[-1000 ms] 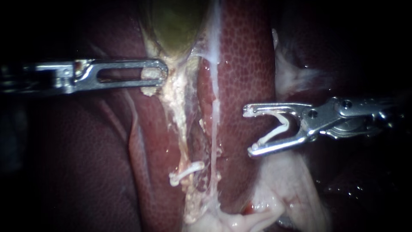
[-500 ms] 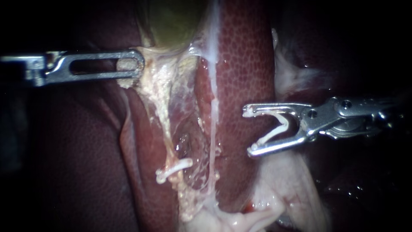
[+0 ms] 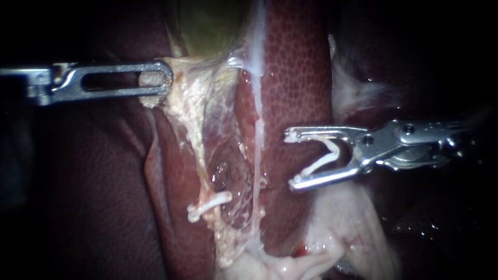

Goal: Clipping second clip left tube

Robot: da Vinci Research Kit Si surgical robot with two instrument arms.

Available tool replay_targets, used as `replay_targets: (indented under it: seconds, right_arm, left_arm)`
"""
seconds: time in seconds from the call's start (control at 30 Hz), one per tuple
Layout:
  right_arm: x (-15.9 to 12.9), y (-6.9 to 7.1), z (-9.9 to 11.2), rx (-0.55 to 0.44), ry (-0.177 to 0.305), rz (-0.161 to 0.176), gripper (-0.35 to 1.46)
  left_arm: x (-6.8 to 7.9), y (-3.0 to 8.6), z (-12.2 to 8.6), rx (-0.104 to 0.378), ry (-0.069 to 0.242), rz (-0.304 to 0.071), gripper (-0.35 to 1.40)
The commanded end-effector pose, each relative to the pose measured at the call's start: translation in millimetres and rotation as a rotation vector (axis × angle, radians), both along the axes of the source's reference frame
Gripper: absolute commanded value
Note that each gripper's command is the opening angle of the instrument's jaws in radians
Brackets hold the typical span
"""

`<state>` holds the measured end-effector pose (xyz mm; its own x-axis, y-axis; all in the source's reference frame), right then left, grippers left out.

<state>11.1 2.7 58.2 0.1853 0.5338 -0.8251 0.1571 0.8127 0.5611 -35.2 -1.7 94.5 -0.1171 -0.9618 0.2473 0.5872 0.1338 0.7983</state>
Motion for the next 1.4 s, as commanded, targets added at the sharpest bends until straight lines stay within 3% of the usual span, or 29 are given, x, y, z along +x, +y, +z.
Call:
replay_targets:
  seconds: [0.03,0.6,1.1,1.4]
  right_arm:
    - [0.4,-0.3,0.3,-0.008,0.007,-0.003,0.6]
    - [8.5,-4.8,5.8,0.056,0.031,-0.016,0.6]
    - [11.2,-5.8,7.4,0.077,0.035,-0.031,0.6]
    - [12.0,-6.2,7.6,0.115,0.051,-0.068,0.6]
  left_arm:
    - [0.0,0.0,0.0,-0.001,0.001,0.002,-0.35]
    - [-0.2,-0.1,-0.3,-0.002,0.001,-0.002,-0.35]
    - [-0.3,-0.2,-0.3,-0.002,0.001,-0.003,-0.35]
    - [-0.4,-0.2,-0.4,-0.002,0.002,-0.003,-0.35]
